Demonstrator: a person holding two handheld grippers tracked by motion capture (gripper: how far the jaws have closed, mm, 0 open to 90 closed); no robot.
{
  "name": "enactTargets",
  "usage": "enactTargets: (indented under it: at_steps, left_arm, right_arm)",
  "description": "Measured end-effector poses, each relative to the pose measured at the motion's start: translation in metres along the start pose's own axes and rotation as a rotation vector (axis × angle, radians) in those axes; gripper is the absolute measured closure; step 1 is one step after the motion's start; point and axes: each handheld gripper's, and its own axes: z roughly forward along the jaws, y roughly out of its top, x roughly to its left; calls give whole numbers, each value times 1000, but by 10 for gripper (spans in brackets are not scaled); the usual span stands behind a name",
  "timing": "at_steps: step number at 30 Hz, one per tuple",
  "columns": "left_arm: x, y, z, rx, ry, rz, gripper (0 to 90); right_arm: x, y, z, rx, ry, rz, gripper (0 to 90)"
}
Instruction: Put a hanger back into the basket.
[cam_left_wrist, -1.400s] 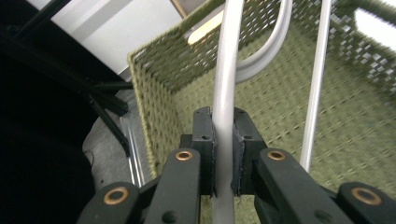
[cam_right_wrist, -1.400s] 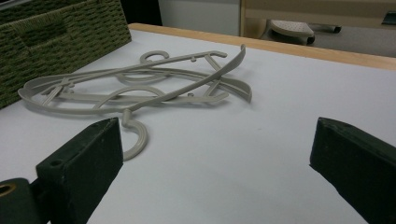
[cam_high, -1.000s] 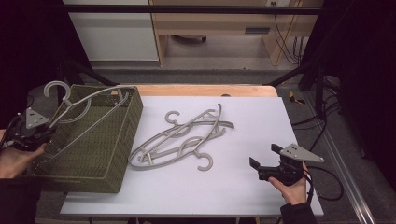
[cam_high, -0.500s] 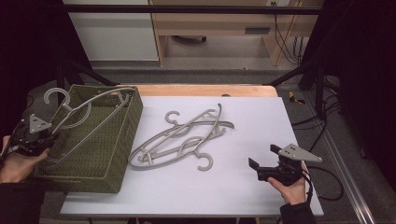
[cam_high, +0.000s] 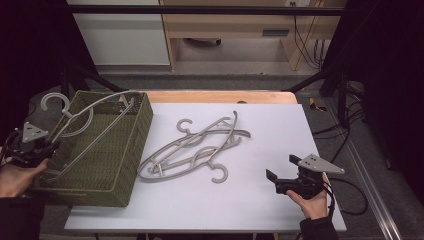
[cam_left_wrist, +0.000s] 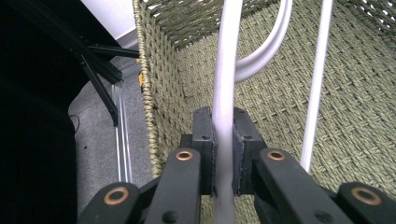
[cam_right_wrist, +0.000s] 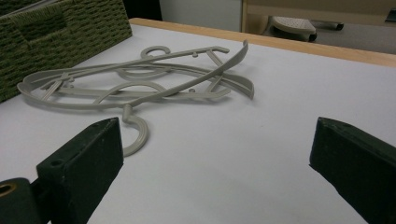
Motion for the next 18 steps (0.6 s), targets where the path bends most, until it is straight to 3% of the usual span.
enactTargets:
  at_steps: [4, 6, 10, 16, 18]
  left_arm:
    - [-6, 2, 8, 51, 41, 40, 827]
    - [-6, 0, 14, 59, 37, 28, 827]
    - [-12, -2, 26, 116, 53, 50, 824]
    - [-22, 1, 40, 187, 38, 99, 815]
    - [-20, 1, 40, 185, 32, 81, 796]
  right_arm:
    - [0, 0, 1, 3, 1, -4, 31]
    - [0, 0, 0, 0, 4, -1, 31]
    - [0, 0, 0, 1, 5, 0, 31]
    - [1, 0, 0, 2, 2, -2, 31]
    - [1, 0, 0, 0, 5, -2, 32]
